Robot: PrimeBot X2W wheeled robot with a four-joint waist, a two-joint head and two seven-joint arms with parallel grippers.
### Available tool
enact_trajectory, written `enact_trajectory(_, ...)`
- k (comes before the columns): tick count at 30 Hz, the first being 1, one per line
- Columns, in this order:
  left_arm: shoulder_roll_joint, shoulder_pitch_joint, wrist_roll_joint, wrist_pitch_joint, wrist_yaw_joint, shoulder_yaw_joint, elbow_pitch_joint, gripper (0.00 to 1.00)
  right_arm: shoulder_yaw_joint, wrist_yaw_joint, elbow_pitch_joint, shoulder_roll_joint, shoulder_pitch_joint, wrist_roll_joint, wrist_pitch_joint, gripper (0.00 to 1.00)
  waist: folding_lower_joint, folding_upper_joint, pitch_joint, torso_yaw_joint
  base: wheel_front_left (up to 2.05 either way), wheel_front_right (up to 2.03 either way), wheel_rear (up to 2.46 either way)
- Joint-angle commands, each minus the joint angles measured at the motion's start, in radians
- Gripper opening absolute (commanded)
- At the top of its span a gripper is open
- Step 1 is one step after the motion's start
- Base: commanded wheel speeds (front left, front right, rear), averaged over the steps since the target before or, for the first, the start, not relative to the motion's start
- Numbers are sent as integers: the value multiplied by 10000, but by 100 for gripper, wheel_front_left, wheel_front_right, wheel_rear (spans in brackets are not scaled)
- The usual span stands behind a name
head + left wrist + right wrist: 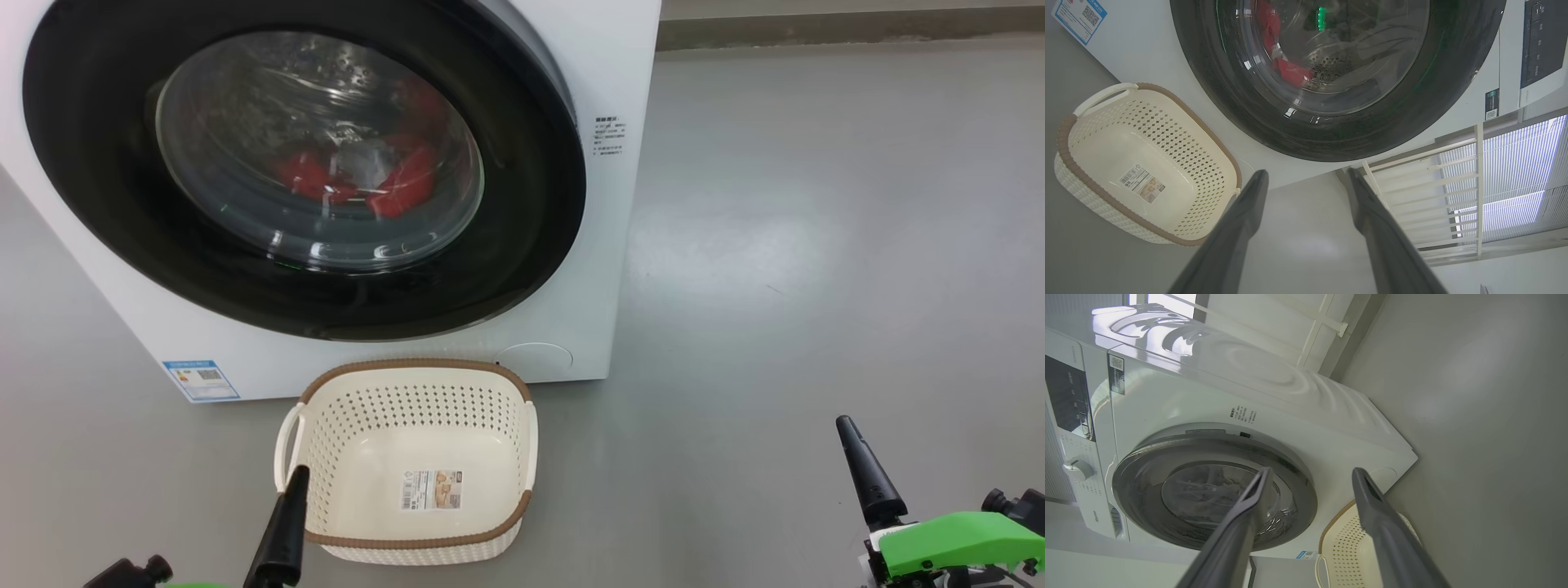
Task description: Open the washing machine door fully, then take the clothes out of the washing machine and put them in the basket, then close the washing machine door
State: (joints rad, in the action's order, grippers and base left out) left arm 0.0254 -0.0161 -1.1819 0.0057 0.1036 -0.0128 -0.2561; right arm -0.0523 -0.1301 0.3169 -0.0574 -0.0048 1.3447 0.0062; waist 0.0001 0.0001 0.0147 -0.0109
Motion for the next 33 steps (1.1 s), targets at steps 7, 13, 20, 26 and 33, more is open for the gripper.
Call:
enact_trajectory(7,162,-61,1309,-329,-187,79,527,100,183,-2,-352,-285,-123,-1076,-359,100,-1,-1,10,-41,0,0,0)
enact_trajectory(13,167,-39,2076,-476,-367,146,584,100,282,-2,-385,-373,-82,-1652,-505,100,-1,-1,6,-66,0,0,0)
enact_trajectory(20,175,-15,3107,-685,-601,245,693,100,412,-3,-441,-484,-32,-2360,-711,100,-1,-1,18,-82,0,0,0)
enact_trajectory(26,181,16,3924,-863,-786,340,821,100,514,-3,-476,-576,-3,-2952,-887,100,-1,-1,33,-89,0,0,0)
enact_trajectory(33,192,47,4836,-1070,-954,401,958,100,617,-3,-509,-659,37,-3594,-1092,100,-1,-1,32,-111,0,0,0)
